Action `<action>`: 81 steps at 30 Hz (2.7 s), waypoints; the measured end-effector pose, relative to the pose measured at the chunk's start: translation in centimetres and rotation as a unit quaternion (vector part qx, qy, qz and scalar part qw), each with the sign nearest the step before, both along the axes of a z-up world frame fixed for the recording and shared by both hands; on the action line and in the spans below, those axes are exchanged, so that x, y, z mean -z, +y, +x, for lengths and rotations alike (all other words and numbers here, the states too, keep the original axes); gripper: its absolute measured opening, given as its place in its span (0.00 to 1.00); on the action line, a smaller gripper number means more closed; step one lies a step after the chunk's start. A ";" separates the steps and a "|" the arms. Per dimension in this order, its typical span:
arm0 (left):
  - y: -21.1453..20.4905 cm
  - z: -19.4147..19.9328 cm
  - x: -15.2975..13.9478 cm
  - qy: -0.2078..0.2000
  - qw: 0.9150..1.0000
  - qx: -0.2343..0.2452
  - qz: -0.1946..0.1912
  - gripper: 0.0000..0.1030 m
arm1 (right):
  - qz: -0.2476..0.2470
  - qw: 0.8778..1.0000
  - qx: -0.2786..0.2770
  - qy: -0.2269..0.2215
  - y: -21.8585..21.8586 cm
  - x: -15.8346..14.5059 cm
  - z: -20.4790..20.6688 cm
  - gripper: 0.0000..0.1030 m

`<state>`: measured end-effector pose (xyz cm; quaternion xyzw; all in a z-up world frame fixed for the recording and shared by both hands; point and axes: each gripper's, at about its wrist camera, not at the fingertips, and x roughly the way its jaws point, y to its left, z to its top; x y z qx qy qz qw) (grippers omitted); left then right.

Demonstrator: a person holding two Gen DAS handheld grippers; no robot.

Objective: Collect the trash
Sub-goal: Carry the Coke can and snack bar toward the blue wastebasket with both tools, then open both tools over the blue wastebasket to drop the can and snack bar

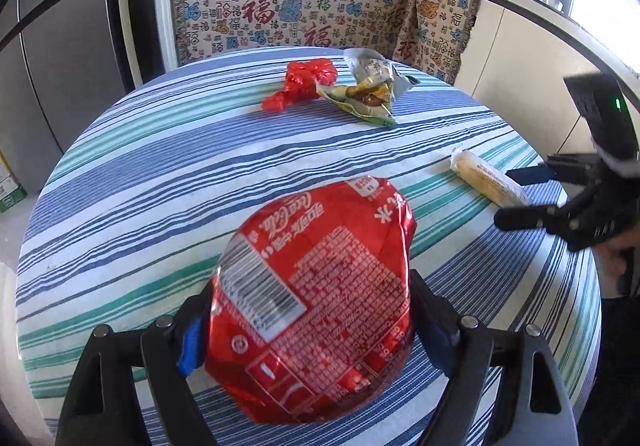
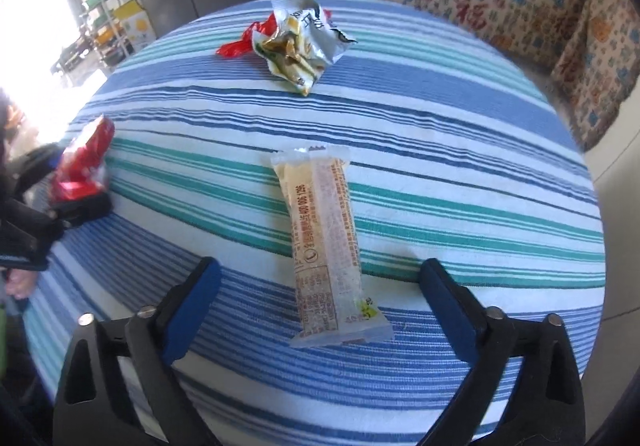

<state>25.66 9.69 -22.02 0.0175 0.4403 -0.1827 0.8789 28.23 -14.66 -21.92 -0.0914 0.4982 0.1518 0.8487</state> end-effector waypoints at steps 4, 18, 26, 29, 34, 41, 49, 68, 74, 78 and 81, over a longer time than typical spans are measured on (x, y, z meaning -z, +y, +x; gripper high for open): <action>-0.4 -0.5 -0.1 0.000 1.000 0.002 -0.011 0.82 | -0.011 0.999 -0.017 0.039 0.5 -1.5 1.5 0.81; -4.2 -2.6 -1.9 -0.005 1.000 0.002 -0.020 0.73 | 0.019 0.999 0.005 0.029 -1.4 -3.9 -1.9 0.19; -10.5 -2.8 -3.5 -0.008 0.999 0.030 -0.020 0.73 | 0.055 0.997 0.051 0.009 -6.0 -5.2 -4.4 0.19; -13.9 -3.1 -4.0 -0.009 0.998 0.053 -0.024 0.73 | 0.065 0.995 0.079 -0.001 -8.6 -6.0 -5.4 0.19; -20.2 -3.3 -5.1 -0.013 0.994 0.098 -0.036 0.73 | 0.071 0.987 0.139 -0.024 -14.6 -7.4 -8.1 0.19; -30.5 -3.6 -6.4 -0.012 0.985 0.165 -0.053 0.73 | 0.066 0.968 0.237 -0.041 -24.4 -8.3 -11.3 0.19; -41.5 -2.3 -4.9 0.008 0.973 0.222 -0.054 0.73 | 0.067 0.945 0.318 -0.046 -32.7 -7.0 -12.7 0.19; -53.2 0.9 3.8 0.053 0.967 0.251 -0.005 0.74 | 0.125 0.909 0.397 -0.014 -42.7 -0.5 -11.3 0.19; -54.7 1.4 6.0 0.076 0.961 0.264 0.010 0.74 | 0.142 0.903 0.405 -0.009 -43.7 0.6 -11.1 0.24; -55.5 2.4 7.0 0.095 0.961 0.261 0.012 0.74 | 0.159 0.895 0.417 -0.019 -44.5 0.5 -11.0 0.55; -55.6 2.5 6.8 0.091 0.960 0.266 -0.001 0.74 | 0.159 0.892 0.421 -0.034 -44.7 -0.4 -11.5 0.55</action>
